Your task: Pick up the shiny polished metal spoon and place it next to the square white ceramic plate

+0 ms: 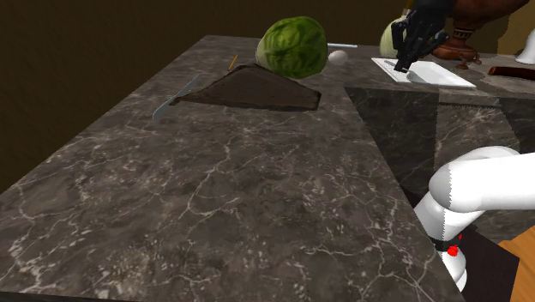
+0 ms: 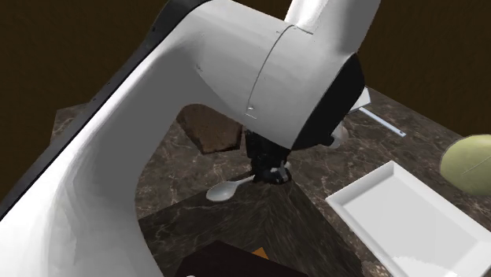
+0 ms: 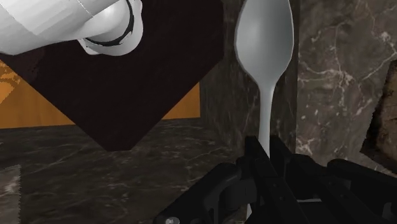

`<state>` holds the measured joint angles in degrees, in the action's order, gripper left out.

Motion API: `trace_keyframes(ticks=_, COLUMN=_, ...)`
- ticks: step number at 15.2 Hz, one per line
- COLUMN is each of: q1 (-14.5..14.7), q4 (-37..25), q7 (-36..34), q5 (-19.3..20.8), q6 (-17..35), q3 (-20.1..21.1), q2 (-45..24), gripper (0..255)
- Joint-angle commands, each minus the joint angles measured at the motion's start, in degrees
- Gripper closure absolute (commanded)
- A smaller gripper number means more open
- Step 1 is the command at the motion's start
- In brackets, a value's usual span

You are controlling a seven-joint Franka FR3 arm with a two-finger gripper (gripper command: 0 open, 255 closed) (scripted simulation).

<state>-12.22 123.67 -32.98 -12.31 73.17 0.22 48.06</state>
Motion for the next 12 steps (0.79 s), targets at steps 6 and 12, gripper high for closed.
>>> trace_keyframes(ticks=6, q1=-1.4, q4=-1.2, q7=9.6, q5=7.6, q6=-1.8, q3=-9.3, q2=-0.9, gripper=255)
trace_keyframes(ticks=12, q1=-2.1, q4=-4.8, q7=18.0, q5=13.8, q6=-2.9, q3=-17.5, q2=-3.8, gripper=255)
